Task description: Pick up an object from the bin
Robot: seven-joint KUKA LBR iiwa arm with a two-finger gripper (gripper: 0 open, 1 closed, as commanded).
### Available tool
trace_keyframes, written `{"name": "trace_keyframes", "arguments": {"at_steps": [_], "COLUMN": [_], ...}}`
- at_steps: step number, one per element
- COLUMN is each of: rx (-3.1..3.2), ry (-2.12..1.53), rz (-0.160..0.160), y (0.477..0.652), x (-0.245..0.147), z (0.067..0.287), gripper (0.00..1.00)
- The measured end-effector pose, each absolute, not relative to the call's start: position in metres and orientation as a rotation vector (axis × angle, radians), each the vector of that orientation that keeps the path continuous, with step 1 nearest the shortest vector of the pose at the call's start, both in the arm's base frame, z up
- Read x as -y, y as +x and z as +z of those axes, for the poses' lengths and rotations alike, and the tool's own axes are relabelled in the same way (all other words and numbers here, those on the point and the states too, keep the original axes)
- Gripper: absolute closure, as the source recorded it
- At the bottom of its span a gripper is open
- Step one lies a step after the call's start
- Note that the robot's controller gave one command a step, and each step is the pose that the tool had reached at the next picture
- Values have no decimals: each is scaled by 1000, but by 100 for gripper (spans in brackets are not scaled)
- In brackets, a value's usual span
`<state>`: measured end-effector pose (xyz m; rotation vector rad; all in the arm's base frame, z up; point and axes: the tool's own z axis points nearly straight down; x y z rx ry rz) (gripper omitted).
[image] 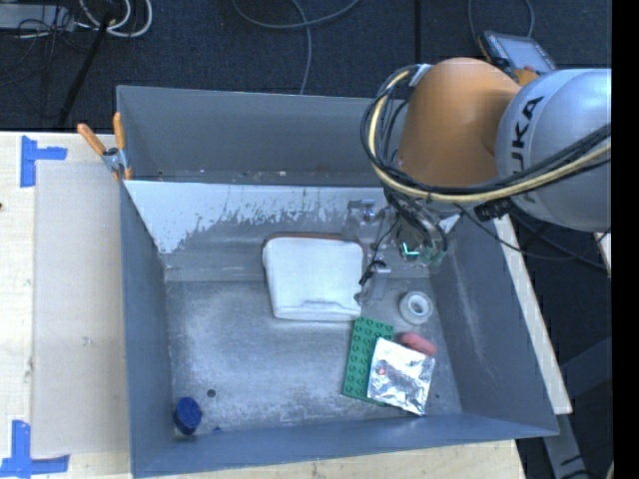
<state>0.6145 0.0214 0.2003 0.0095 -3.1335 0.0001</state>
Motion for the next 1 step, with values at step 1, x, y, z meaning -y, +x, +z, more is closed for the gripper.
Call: {"name": "trace_keyframes", "arguments": {"at_steps": [1], "rx": [3133], "ry": [45], "rz": [-2], "y": [595], "x": [90], "z": [65], "gripper": [0]}}
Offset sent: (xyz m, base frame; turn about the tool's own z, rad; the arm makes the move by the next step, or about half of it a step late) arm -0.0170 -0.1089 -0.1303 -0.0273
